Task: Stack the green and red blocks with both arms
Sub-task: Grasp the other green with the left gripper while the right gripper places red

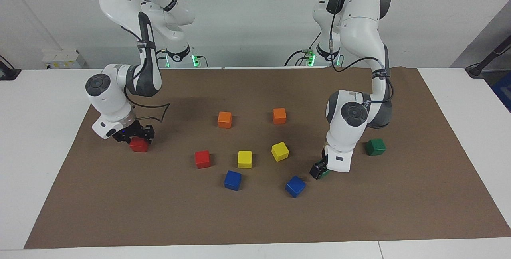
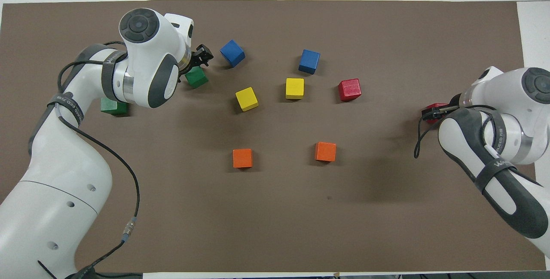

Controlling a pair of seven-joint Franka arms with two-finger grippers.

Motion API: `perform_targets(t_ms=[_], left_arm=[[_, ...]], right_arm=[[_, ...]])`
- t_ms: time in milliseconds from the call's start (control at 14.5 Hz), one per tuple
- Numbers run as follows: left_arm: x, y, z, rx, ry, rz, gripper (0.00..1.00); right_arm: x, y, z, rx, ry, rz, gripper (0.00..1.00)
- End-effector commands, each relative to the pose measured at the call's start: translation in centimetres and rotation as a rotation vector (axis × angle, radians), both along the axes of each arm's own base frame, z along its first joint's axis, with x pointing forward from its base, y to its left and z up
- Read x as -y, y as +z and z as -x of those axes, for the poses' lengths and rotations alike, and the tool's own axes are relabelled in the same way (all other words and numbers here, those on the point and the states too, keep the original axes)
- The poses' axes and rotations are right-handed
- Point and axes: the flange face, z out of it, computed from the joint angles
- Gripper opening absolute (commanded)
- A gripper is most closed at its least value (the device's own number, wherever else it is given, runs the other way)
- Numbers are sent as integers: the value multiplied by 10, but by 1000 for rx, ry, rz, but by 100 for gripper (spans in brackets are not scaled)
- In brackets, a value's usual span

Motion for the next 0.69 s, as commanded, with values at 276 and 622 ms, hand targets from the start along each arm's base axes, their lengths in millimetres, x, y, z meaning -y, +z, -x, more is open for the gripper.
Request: perform_targets(t_ms=[276, 622], left_arm=[[2, 0, 20, 15, 10, -15, 100], [4, 1, 20, 18, 32, -13, 96]], right_arm=[[-4, 20, -8, 23, -16, 1, 100], [-44, 101, -39, 66, -58, -8, 100]])
